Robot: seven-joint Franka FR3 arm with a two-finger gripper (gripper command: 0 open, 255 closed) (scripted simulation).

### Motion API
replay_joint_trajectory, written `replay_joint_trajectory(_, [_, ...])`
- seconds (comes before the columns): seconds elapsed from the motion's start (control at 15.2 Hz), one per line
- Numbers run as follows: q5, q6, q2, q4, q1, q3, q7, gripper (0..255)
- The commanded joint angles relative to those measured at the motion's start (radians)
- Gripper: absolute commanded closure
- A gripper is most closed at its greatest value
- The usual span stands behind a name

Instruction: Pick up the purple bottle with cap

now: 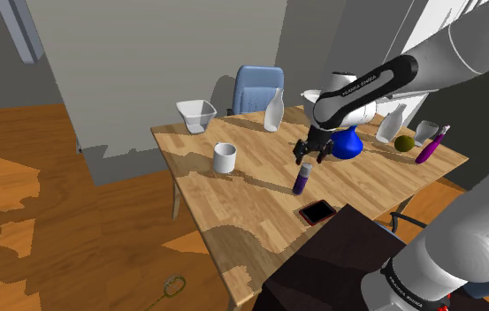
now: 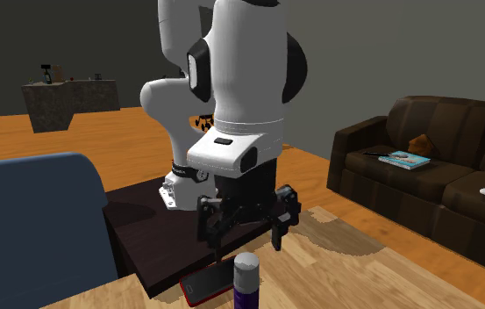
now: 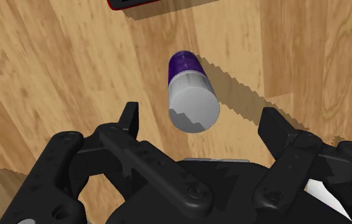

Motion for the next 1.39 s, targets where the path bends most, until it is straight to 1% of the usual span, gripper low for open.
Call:
replay_joint_trajectory(0.0, [0.012,0.040,0.036,-0.004,-0.002,-0.004,-0.005,0])
replay_joint_trajectory(0.4, [0.042,0.137,0.122,-0.017,0.000,-0.002,-0.028,0])
replay_joint_trajectory(0.53, [0.042,0.137,0.122,-0.017,0.000,-0.002,-0.028,0])
replay_joint_trajectory(0.59, [0.043,0.139,0.124,-0.017,0.000,-0.002,-0.029,255])
replay_joint_trajectory(1.19, [0.042,0.137,0.122,-0.017,0.000,-0.002,-0.028,255])
replay_joint_trajectory(1.32, [0.032,0.108,0.095,-0.014,0.000,-0.003,-0.020,255])
